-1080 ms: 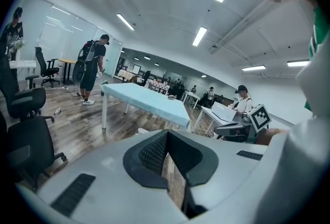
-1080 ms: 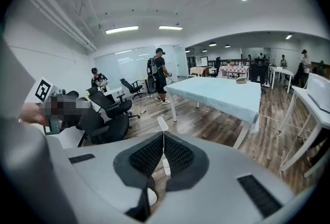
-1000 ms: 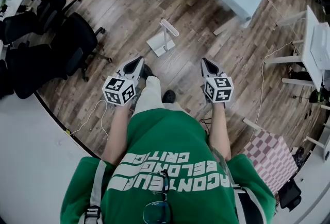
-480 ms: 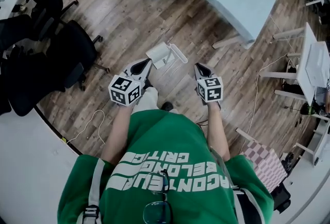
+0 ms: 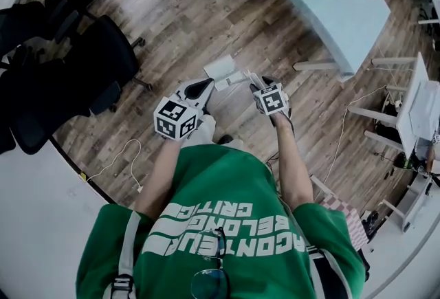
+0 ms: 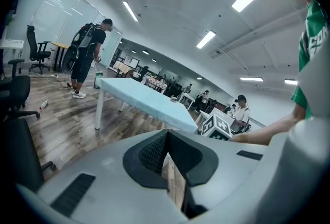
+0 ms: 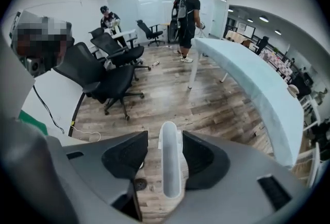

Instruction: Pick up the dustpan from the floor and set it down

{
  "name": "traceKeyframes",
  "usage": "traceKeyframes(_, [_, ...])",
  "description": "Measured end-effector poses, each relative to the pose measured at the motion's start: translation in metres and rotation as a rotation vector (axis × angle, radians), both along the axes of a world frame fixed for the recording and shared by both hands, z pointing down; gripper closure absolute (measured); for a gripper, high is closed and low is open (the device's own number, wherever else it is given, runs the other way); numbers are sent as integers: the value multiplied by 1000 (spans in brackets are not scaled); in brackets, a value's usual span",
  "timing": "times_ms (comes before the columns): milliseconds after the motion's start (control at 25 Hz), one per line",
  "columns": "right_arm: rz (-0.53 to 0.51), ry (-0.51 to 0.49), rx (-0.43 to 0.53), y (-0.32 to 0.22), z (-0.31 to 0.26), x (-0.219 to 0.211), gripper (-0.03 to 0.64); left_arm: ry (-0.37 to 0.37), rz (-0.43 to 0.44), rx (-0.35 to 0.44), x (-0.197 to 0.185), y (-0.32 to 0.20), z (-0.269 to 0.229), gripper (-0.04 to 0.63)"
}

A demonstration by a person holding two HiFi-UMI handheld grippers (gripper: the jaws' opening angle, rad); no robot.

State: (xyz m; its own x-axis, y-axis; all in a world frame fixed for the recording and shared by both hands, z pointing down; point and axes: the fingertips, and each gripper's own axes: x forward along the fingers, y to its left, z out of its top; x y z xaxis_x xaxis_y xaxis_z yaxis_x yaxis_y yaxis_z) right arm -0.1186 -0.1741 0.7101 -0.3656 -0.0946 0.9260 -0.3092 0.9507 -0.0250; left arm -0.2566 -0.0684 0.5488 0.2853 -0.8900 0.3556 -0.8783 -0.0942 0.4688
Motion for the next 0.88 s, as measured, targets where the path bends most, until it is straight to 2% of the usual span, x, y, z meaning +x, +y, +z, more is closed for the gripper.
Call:
traceKeyframes(280, [-44,187,-103,-5,62,-26,410,4,-40,-7,-52,2,7,603])
traceKeyframes(400, [-61,325,-79,-15,81,-17,410,0,-56,-8,-70,4,9,603])
traceKeyframes(480, [-69,383,-71,-19,96,-11,410,-1,-72,-10,-81,7,10,603])
traceKeyframes(720, [-98,411,-75,-19,116,-18,417,3,-117,-23,-109,14,16,603])
traceKeyframes(880, [-113,431,-115,-13,119,-24,442,7,-126,-34,-118,18,22,603])
